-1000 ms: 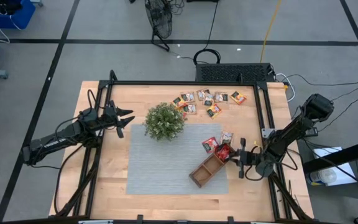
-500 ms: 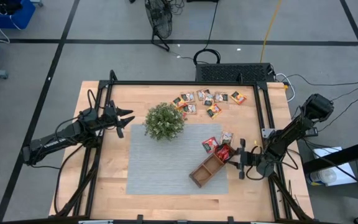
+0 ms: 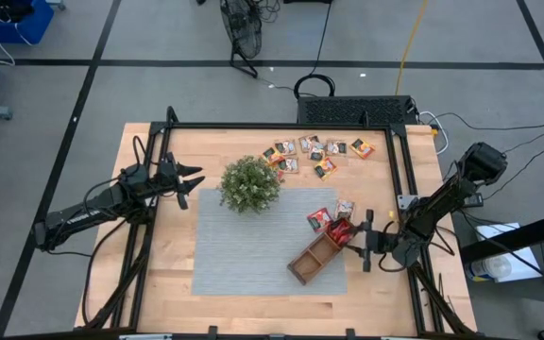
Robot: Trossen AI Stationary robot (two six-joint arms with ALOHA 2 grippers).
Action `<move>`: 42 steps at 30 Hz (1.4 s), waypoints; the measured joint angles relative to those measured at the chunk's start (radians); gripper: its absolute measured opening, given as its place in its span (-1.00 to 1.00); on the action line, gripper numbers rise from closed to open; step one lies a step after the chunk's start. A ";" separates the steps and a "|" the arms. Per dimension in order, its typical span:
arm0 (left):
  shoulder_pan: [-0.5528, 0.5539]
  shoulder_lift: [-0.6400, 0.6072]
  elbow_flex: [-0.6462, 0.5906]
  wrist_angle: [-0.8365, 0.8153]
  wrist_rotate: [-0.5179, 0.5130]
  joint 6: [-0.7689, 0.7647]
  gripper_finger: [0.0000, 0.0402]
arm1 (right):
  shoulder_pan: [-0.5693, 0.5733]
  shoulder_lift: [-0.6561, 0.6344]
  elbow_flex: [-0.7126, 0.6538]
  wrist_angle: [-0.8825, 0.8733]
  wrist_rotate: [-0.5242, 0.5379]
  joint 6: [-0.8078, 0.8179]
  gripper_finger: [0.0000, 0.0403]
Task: Pick & Place Tea
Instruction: Put the strawberry tea sachet into the brown organizer
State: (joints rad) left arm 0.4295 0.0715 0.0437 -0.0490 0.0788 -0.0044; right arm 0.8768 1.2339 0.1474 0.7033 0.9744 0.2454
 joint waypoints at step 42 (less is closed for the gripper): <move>0.000 0.000 0.000 0.000 0.000 0.000 -0.27 | 0.000 -0.001 0.000 -0.076 0.178 -0.098 -0.21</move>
State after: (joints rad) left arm 0.4297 0.0715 0.0437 -0.0490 0.0785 -0.0044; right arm 0.8764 1.2331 0.1474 0.6272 1.1525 0.1476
